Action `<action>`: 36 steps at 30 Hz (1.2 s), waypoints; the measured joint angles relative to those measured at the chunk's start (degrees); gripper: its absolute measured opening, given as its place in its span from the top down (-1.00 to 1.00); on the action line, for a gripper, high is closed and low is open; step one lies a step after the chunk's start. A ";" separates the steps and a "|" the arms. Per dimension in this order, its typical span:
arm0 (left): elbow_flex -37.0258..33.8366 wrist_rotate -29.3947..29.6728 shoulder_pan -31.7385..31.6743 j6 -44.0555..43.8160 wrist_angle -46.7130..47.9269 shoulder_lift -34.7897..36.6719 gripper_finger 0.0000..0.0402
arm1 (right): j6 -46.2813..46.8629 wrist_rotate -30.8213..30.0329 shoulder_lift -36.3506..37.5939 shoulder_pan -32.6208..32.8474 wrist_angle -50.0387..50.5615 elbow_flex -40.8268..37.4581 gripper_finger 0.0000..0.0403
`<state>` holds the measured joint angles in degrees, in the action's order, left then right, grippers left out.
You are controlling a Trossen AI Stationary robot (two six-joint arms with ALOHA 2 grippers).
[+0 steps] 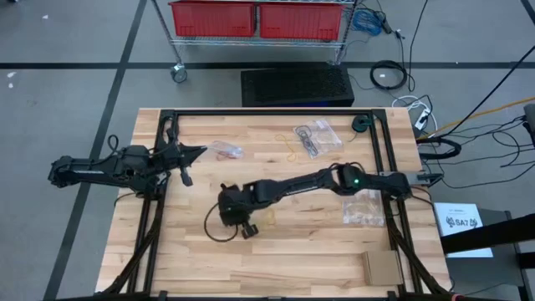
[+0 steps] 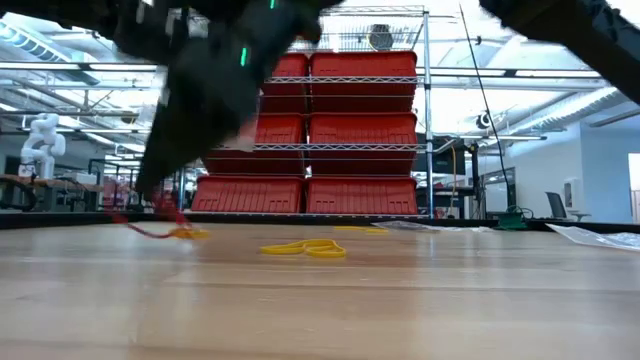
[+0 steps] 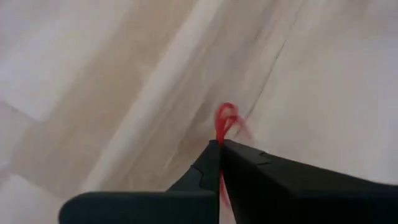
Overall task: Sort rubber bands
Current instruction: Put the red rubber band into the zip bag
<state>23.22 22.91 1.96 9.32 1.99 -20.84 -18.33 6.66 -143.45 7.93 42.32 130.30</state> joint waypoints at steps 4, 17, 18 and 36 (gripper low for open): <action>0.00 -0.27 -0.02 -0.07 0.01 -0.02 1.00 | -1.36 -5.25 7.00 0.77 -1.12 0.49 1.00; 0.00 -10.55 -0.02 -1.44 -0.28 -0.67 1.00 | -10.71 -27.72 21.05 2.15 -3.62 0.38 1.00; 0.00 -11.28 -0.01 -1.44 -0.18 -0.96 1.00 | -11.21 -27.73 21.56 1.90 -4.27 0.37 1.00; 0.13 -15.00 0.00 -1.51 -4.12 -4.66 1.00 | -4.10 -22.06 18.92 -3.39 0.82 0.44 1.00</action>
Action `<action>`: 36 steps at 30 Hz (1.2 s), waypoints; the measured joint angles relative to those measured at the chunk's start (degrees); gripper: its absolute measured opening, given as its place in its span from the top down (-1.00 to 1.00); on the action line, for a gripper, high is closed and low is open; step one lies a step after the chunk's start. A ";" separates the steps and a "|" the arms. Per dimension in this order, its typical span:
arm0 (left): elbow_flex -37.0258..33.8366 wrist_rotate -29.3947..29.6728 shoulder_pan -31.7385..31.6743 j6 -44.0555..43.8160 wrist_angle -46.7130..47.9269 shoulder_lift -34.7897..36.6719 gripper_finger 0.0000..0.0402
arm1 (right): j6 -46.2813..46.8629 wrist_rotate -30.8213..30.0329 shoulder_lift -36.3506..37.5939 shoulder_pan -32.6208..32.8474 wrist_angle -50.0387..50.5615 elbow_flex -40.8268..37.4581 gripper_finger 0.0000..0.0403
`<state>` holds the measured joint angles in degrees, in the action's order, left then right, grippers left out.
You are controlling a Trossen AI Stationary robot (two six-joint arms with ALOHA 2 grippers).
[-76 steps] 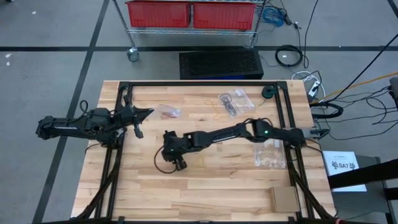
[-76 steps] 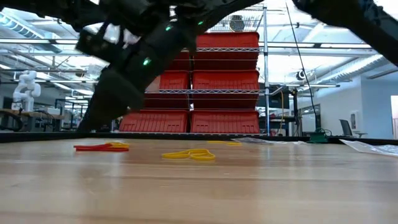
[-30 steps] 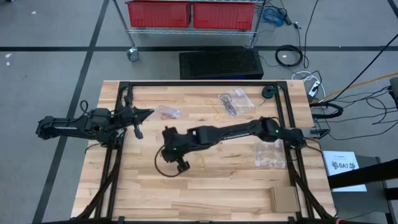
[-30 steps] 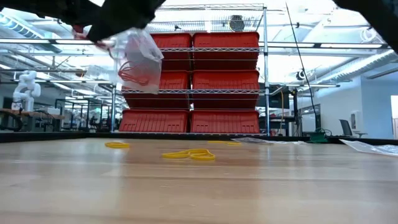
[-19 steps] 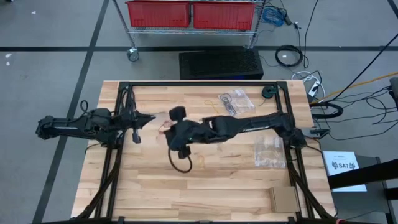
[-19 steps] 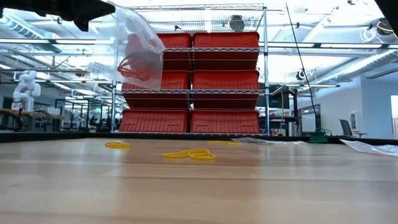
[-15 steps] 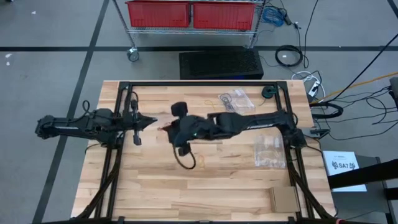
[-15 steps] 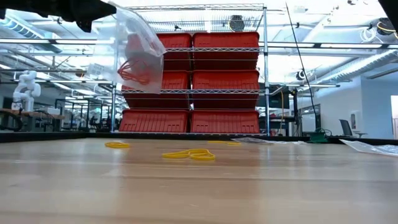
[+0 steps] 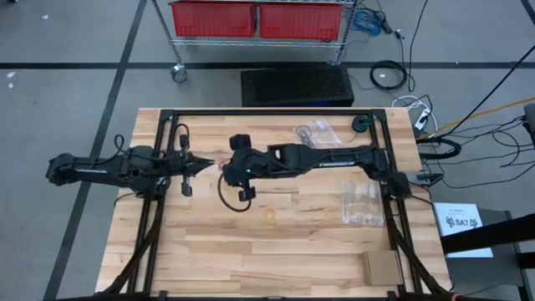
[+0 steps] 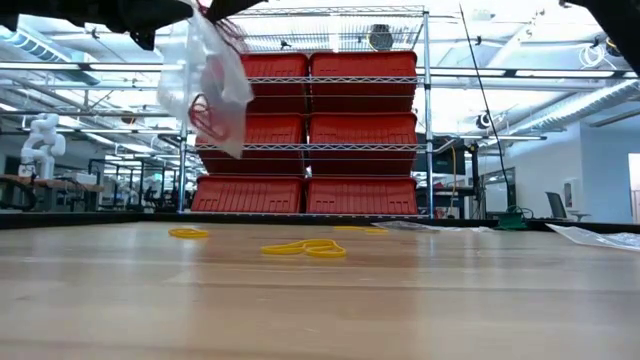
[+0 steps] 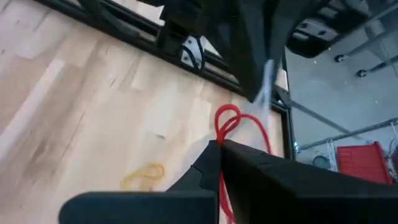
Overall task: Sort rubber bands
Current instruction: Put the red rubber band into the zip bag
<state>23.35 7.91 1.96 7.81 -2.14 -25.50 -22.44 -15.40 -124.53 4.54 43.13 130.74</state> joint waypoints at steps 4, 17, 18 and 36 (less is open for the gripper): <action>0.02 -0.01 0.02 -0.02 -0.08 0.00 1.00 | 2.38 2.16 -1.27 0.02 1.12 0.04 1.00; 0.09 -1.70 0.02 -0.13 0.03 0.00 1.00 | 5.05 -4.66 -1.49 -1.46 1.77 -0.02 1.00; 0.09 -1.72 0.02 -0.19 0.09 0.00 1.00 | 5.03 -5.31 -1.46 -1.53 1.75 -0.02 1.00; 0.09 -0.58 0.04 -1.08 -0.40 0.00 1.00 | 5.84 -2.25 -0.96 -1.27 0.26 0.04 1.00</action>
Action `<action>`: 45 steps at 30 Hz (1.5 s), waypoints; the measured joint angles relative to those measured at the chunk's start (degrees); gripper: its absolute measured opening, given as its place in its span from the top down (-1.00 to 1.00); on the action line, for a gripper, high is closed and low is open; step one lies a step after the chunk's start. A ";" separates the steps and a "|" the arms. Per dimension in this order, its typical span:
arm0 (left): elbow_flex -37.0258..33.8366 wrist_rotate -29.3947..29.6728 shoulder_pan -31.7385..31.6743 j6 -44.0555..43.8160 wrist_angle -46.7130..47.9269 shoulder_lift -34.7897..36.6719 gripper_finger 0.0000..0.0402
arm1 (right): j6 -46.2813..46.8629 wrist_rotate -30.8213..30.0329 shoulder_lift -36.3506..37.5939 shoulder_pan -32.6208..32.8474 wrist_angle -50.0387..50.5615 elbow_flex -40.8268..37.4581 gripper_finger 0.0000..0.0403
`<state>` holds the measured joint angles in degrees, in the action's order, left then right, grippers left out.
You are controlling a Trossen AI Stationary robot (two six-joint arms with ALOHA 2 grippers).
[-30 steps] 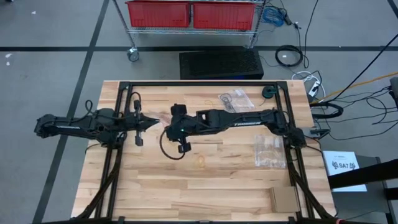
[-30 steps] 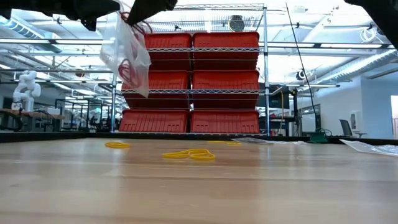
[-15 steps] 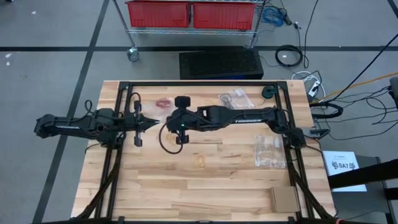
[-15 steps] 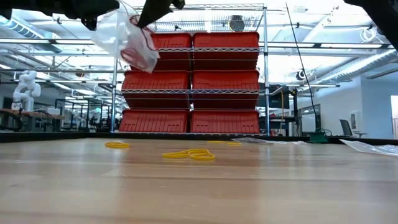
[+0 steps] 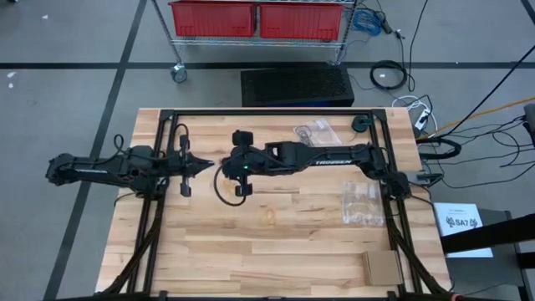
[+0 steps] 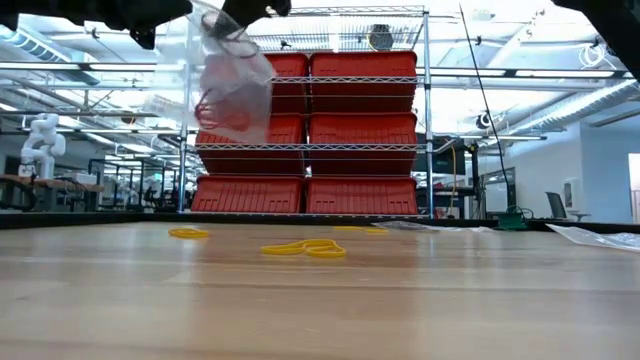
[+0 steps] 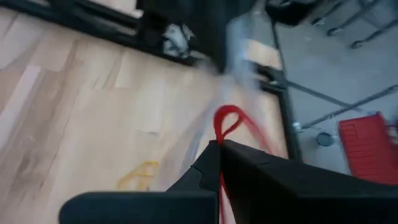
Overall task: Sort rubber bands
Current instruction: Put the red rubber band into the zip bag
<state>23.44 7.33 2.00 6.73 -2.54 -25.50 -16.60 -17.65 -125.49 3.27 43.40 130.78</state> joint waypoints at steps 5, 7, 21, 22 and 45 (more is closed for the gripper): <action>0.00 1.86 0.00 -0.32 -0.14 0.00 1.00 | 1.62 -0.22 0.02 1.05 -0.45 0.00 1.00; 0.00 1.92 0.00 -0.34 -0.10 0.00 1.00 | 3.19 -0.21 0.04 1.40 -0.67 0.00 1.00; 0.00 2.38 -0.03 -1.47 -3.66 -6.30 1.00 | 11.07 8.71 -1.48 -1.28 -0.80 0.00 0.97; 0.00 2.40 -0.07 -1.48 -4.17 -7.00 1.00 | 11.19 8.72 -1.61 -1.40 -0.80 0.00 0.94; -0.02 3.79 -0.55 0.02 -7.73 -9.66 1.00 | 12.33 8.79 1.80 -1.68 8.48 0.02 0.16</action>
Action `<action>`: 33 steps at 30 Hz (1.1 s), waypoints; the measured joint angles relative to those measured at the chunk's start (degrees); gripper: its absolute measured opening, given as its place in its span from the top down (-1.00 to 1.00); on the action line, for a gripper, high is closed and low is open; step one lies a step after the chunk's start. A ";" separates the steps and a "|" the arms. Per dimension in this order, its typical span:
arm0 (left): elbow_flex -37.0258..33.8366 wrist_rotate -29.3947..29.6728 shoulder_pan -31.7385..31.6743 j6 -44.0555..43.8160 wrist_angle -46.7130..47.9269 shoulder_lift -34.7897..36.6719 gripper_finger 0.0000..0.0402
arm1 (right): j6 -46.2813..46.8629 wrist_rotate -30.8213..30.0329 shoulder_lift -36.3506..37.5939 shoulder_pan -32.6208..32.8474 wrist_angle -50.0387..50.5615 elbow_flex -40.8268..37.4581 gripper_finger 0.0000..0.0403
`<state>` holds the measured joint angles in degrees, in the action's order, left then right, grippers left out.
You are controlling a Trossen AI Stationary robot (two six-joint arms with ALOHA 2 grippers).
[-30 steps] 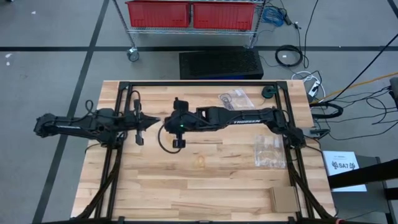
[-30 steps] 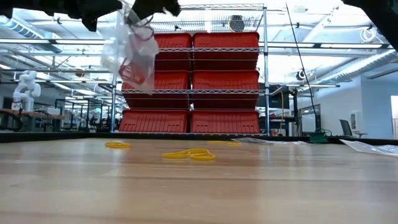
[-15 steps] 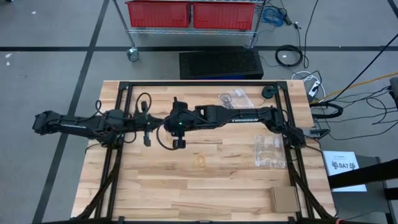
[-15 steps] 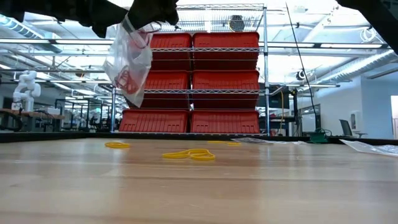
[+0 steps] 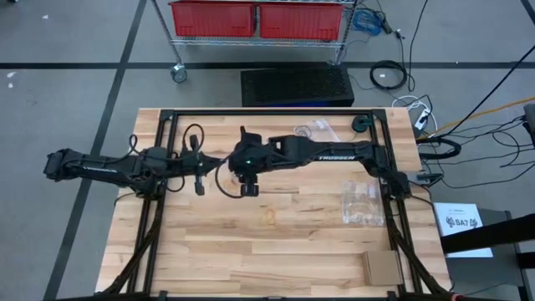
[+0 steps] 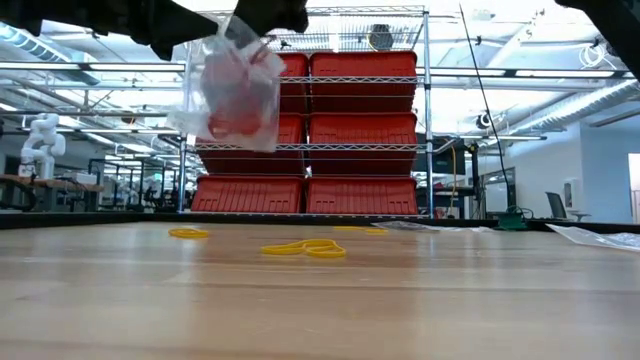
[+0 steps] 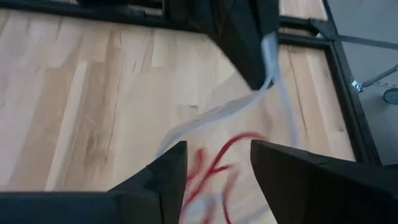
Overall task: Sort rubber bands
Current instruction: Put the red rubber band into the zip bag, then close the zip bag
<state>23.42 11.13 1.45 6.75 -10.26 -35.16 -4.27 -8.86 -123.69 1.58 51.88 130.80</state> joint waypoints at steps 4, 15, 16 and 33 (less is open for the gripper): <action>0.00 -0.10 0.00 -0.34 -0.57 -0.07 1.00 | 0.25 -0.03 1.57 0.02 0.49 0.00 0.16; 0.00 -0.41 0.07 -2.34 -1.99 -3.53 1.00 | -0.40 -0.05 4.32 -0.12 2.70 0.01 0.16; 0.00 -0.43 0.07 -2.75 -2.48 -4.02 1.00 | -0.11 0.11 4.34 -0.15 2.17 0.06 0.16; -0.02 -3.19 0.07 -2.93 -6.84 -6.58 1.00 | 3.40 -0.11 13.24 -0.25 23.15 0.11 0.16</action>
<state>23.40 7.94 1.52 3.83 -17.11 -41.74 -0.87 -8.97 -110.45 1.33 75.03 130.91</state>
